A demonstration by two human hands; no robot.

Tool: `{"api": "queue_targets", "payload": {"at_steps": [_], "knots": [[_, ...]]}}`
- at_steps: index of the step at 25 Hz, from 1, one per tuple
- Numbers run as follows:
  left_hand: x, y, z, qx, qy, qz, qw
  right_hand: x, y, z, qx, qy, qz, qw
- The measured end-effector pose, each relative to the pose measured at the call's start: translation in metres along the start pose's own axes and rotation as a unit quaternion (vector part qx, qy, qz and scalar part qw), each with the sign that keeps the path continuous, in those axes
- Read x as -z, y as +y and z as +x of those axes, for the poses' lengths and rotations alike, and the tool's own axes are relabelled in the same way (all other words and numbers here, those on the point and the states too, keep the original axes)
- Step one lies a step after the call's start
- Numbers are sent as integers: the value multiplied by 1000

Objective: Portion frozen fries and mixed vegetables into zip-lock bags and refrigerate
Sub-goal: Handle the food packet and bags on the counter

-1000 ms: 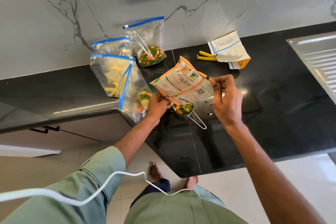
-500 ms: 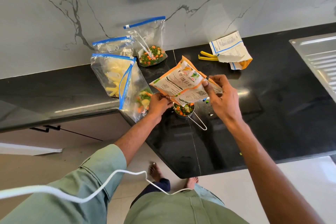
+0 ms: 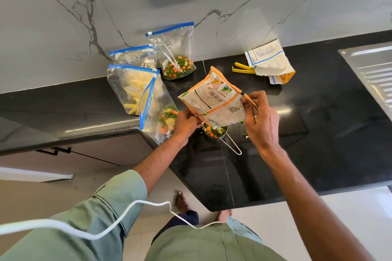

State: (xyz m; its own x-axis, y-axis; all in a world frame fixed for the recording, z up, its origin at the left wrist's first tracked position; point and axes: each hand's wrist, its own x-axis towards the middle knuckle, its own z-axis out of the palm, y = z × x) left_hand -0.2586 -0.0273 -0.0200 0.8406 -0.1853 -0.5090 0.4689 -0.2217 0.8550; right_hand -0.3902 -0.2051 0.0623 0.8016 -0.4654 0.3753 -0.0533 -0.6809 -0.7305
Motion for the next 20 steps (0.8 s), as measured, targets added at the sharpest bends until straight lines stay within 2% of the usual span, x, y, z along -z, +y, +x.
{"api": "queue_targets", "payload": {"at_steps": [4, 8, 11, 15, 17, 20], "knots": [[2, 0, -1, -1, -3, -8, 1000, 0, 2, 4, -43, -36, 14, 998], [2, 1, -3, -5, -8, -29, 1000, 5, 7, 9, -100, -93, 102, 985], [0, 6, -6, -5, -1, -48, 999, 7, 15, 8, -100, -54, 123, 986], [-2, 16, -12, -21, -45, -41, 998, 5, 21, 7, -143, 22, 147, 978], [-2, 21, -18, -30, -77, -37, 996, 3, 31, 8, -191, 56, 162, 966], [-7, 25, -23, -63, -111, -15, 992, -1, 49, 3, -294, 67, 209, 930]]}}
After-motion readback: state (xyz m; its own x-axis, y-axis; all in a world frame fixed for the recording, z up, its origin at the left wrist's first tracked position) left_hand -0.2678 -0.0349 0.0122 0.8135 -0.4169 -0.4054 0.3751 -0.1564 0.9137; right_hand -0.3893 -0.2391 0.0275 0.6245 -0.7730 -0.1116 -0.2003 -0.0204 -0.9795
